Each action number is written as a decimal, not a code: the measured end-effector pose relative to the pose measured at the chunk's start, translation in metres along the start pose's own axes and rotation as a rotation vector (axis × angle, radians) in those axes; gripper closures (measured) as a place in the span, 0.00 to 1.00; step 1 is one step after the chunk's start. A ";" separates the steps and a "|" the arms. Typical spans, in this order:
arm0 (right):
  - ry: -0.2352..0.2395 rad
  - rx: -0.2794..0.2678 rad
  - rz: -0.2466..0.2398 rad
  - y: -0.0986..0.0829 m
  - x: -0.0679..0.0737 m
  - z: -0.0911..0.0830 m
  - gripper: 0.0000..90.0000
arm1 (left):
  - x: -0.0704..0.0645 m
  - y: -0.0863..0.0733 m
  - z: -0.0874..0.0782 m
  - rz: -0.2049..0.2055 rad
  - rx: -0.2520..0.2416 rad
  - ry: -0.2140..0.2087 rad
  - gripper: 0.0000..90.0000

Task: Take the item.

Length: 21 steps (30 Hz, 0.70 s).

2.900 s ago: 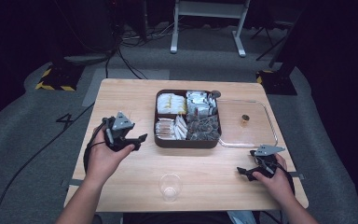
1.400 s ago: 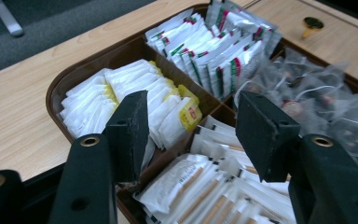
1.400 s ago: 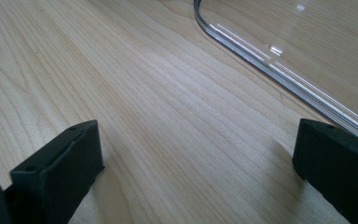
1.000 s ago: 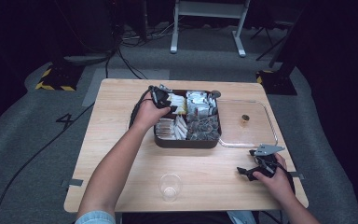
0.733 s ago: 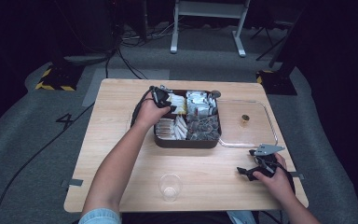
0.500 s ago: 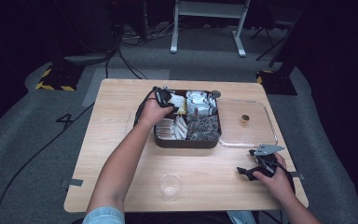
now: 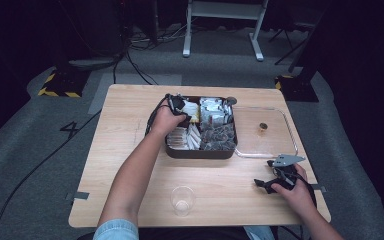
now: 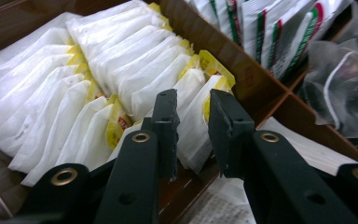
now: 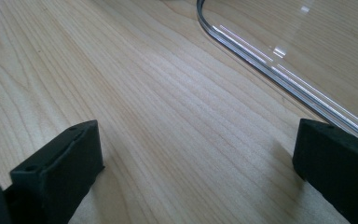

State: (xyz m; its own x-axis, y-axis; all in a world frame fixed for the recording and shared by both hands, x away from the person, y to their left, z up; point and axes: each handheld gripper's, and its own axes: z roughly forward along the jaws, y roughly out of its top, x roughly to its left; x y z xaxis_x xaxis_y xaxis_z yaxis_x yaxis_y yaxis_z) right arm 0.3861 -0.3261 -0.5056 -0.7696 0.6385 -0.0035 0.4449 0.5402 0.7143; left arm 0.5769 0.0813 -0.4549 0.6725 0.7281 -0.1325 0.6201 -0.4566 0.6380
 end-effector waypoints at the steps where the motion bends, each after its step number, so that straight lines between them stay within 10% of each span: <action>1: 0.000 0.000 0.000 0.000 0.000 0.000 0.02 | 0.000 0.000 0.000 -0.004 0.001 0.001 0.79; 21: 0.000 0.000 0.000 0.000 0.000 0.000 0.02 | -0.007 0.002 -0.002 0.084 0.010 -0.009 1.00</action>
State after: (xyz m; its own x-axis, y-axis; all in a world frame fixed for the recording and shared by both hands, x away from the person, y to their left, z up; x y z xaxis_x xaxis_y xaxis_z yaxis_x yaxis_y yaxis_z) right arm 0.3861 -0.3261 -0.5057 -0.7695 0.6386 -0.0035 0.4450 0.5401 0.7143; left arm 0.5724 0.0762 -0.4516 0.7256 0.6827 -0.0858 0.5656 -0.5208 0.6394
